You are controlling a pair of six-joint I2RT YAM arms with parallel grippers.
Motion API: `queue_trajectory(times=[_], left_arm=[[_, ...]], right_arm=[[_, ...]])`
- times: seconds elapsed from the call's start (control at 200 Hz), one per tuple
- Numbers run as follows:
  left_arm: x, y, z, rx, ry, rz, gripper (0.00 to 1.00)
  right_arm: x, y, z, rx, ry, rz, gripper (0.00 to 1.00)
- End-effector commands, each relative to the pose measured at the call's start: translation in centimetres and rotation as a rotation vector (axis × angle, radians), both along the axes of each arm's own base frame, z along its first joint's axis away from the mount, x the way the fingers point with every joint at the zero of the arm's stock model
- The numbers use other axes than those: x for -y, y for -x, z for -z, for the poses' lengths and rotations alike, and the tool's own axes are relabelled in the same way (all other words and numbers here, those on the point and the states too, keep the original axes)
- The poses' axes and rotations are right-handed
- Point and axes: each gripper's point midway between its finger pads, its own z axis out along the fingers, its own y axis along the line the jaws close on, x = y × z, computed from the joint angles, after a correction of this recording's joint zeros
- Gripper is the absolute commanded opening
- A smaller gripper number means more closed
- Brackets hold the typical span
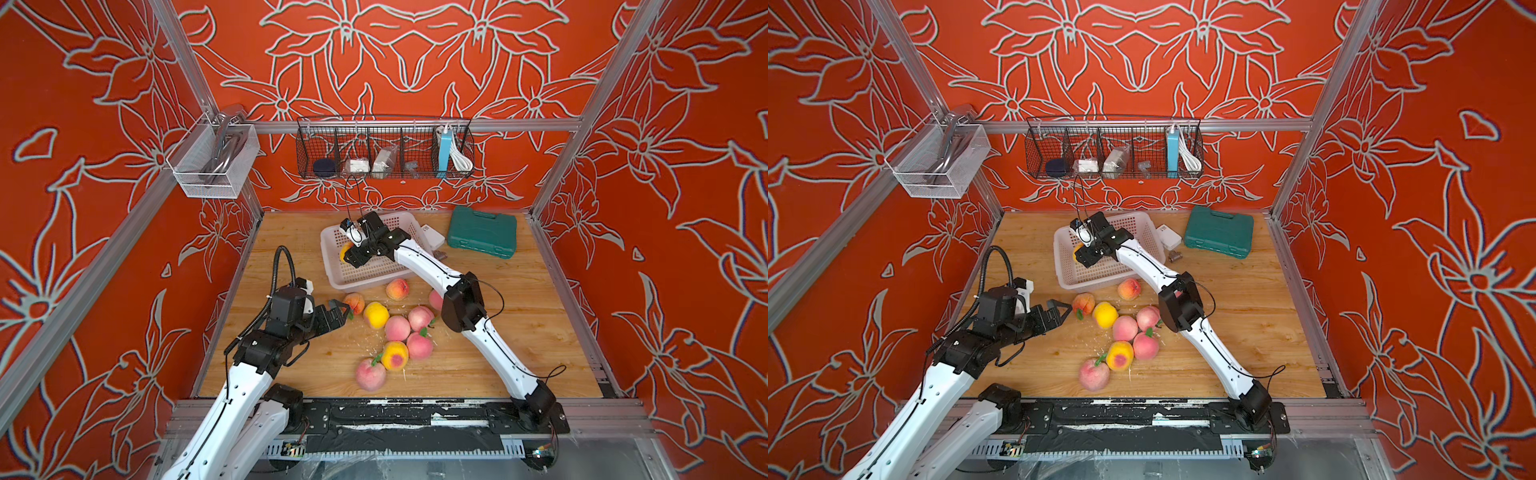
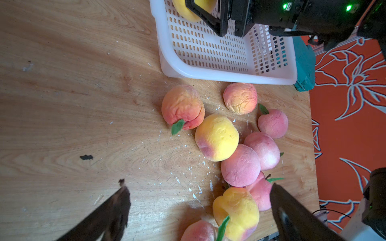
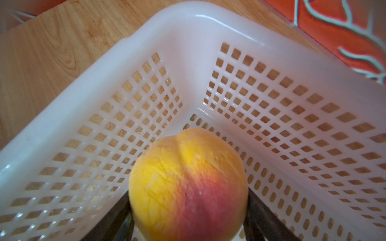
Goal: Put the peaches into the basket
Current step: Place the peach in the basket.
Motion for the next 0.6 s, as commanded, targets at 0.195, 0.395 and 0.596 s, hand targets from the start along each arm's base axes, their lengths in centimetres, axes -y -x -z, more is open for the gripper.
queue_trajectory(times=[0.195, 0.395, 0.596], left_arm=[[-0.3, -0.2, -0.4, 0.029, 0.008, -0.021, 0.98], [-0.3, -0.1, -0.3, 0.029, 0.008, -0.021, 0.98], [-0.4, -0.1, -0.5, 0.037, 0.011, -0.023, 0.98]], right_arm=[[-0.3, 0.0, 0.5, 0.002, 0.009, 0.004, 0.54], [-0.3, 0.0, 0.8, 0.000, 0.011, 0.004, 0.56], [-0.3, 0.0, 1.2, -0.003, 0.018, 0.008, 0.59]])
